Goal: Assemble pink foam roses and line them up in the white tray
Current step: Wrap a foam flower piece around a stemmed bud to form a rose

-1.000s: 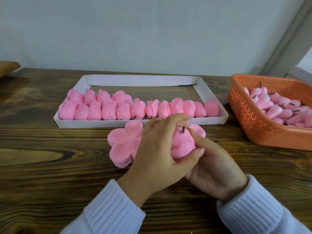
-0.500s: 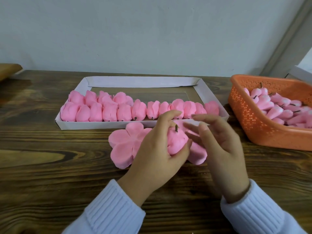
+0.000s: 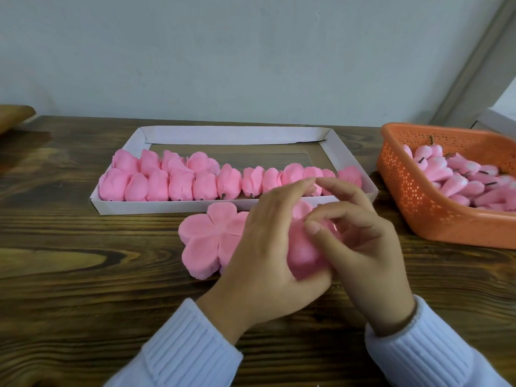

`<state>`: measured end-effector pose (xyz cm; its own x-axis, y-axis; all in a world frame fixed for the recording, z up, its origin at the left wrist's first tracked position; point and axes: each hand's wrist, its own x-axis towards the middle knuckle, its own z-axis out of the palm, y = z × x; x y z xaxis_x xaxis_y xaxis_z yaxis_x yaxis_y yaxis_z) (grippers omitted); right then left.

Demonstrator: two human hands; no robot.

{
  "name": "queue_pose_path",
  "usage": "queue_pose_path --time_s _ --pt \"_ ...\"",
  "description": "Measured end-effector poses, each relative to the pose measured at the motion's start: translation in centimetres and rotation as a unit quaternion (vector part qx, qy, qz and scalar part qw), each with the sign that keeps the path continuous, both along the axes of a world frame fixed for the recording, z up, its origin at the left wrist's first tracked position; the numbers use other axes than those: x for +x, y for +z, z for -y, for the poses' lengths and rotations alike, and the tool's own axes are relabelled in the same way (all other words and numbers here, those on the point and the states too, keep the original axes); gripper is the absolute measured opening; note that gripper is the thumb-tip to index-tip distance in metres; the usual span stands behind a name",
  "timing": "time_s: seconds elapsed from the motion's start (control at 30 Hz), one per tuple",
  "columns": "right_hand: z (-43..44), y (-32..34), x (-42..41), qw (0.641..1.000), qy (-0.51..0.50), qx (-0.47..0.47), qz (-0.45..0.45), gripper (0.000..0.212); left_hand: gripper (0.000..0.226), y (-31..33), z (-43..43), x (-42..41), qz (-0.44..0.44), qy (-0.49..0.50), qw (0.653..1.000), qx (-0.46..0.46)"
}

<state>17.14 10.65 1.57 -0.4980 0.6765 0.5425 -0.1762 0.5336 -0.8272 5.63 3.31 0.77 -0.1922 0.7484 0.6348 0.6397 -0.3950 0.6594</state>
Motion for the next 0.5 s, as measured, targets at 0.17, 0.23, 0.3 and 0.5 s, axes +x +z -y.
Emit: queue_pose_path --time_s 0.17,0.23,0.3,0.5 --pt "0.37 -0.18 -0.22 0.998 0.057 -0.002 0.035 0.006 0.091 -0.04 0.11 0.32 0.061 -0.045 0.996 -0.051" --pt "0.4 -0.12 -0.16 0.998 0.065 -0.017 0.019 0.007 0.089 -0.04 0.16 0.48 0.093 -0.043 0.993 -0.063" --pt "0.45 -0.28 -0.15 0.995 0.063 -0.07 -0.029 0.007 0.085 0.14 0.23 0.63 0.13 -0.045 0.988 -0.072" --pt "0.34 -0.51 -0.13 0.974 0.051 -0.199 -0.093 0.016 0.082 0.41 0.27 0.74 0.19 -0.061 0.971 -0.129"
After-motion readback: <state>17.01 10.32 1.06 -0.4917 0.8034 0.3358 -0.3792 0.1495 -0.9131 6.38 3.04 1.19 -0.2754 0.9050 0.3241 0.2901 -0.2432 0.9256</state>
